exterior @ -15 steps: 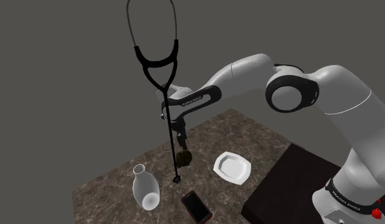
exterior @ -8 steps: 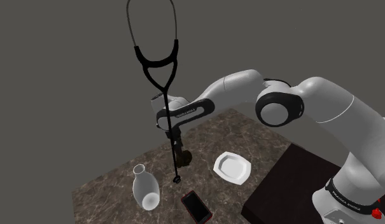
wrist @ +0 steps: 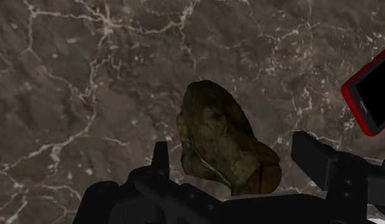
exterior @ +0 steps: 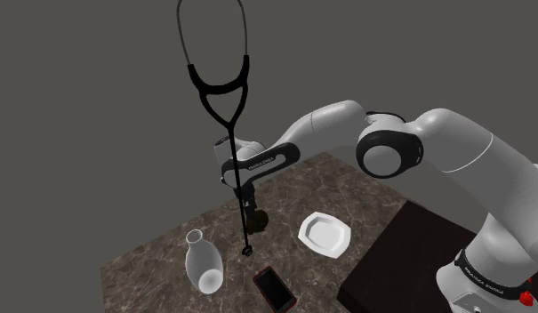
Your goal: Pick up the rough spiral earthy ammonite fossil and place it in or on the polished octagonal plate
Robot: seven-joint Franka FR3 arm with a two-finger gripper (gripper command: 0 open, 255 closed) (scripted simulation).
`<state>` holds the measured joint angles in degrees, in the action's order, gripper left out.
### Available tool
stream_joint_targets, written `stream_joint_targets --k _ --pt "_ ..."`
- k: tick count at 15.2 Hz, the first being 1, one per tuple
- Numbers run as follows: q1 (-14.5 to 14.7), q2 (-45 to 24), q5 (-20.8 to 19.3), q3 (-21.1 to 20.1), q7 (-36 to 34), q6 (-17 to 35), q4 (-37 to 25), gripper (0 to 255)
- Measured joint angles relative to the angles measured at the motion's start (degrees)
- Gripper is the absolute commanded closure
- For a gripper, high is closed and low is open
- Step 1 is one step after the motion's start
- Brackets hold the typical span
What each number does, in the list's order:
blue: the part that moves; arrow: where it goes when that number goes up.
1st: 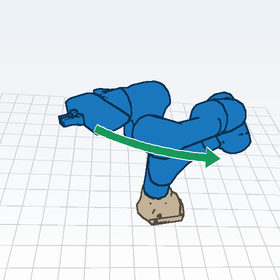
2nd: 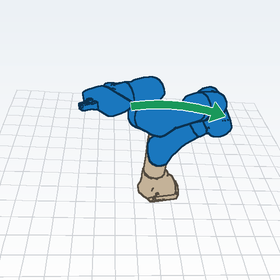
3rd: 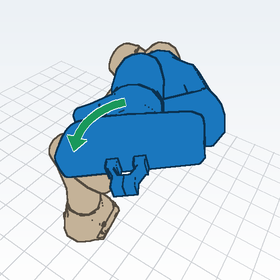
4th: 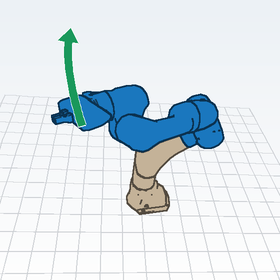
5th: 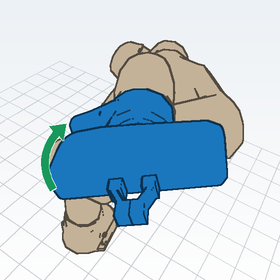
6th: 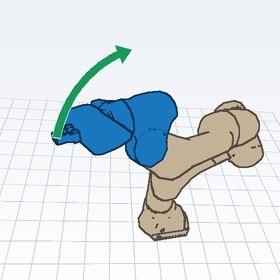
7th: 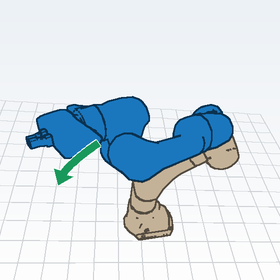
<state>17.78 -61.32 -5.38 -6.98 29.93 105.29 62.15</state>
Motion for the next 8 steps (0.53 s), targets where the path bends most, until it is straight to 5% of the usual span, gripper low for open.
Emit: stream_joint_targets --k 2,3,8 --pt "0.0 0.0 0.0 0.1 0.0 -0.1 0.1 0" --pt "0.0 -0.1 0.0 0.1 0.0 -0.1 0.0 255" --pt "0.1 0.0 0.0 0.2 -0.4 -0.3 -0.2 255"
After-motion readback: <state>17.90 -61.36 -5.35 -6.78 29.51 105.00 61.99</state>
